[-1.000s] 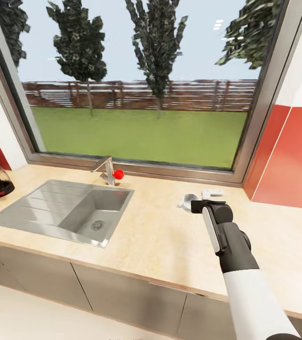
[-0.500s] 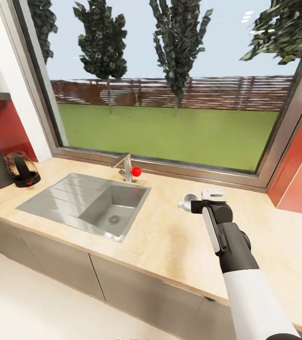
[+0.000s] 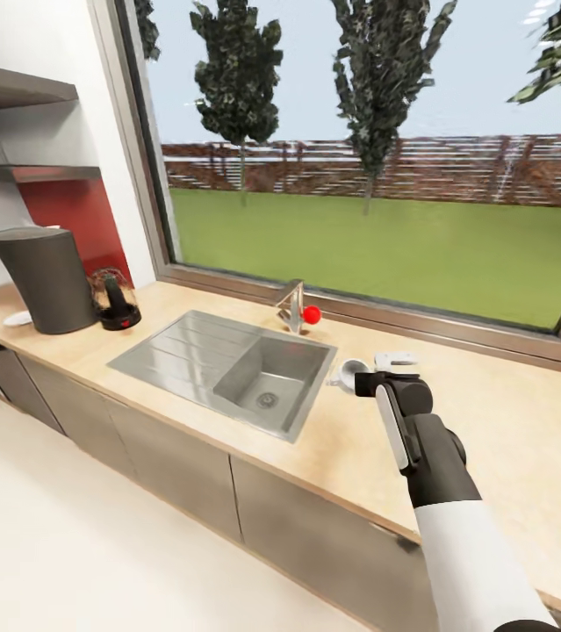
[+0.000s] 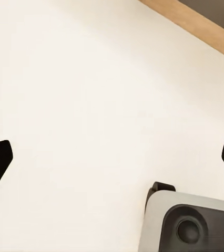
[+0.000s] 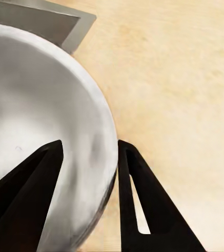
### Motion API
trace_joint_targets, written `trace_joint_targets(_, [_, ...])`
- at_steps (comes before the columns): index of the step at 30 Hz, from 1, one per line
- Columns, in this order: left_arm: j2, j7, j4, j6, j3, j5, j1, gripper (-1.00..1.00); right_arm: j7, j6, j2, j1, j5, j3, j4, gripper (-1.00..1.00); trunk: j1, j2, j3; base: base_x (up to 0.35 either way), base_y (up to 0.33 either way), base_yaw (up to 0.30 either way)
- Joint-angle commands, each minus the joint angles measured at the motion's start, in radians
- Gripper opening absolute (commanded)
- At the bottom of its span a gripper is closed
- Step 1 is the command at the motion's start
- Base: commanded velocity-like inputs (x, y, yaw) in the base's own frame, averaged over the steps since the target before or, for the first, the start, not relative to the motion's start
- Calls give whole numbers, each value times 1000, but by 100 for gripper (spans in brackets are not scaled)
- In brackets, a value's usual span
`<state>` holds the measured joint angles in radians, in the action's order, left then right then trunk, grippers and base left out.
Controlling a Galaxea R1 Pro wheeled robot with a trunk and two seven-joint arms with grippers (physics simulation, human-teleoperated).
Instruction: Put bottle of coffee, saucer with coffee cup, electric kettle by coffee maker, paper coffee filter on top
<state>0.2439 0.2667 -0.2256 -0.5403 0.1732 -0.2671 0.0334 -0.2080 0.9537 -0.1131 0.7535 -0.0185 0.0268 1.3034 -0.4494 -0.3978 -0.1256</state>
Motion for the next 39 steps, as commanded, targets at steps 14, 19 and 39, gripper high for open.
trace_joint_targets(14, [-1,8,-1,2,2,-11,0,100,-2,5,0,1,-1,1,0,-100,-1,-2,-14,34,308,247])
trace_joint_targets(19, [-1,8,-1,2,2,-11,0,100,-2,5,0,1,-1,1,0,-100,-1,-2,-19,148,302,247])
trace_joint_targets(39, [-3,8,-1,5,3,-11,0,100,-2,5,0,1,-1,1,1,-100,-1,-2,-21,142,297,272])
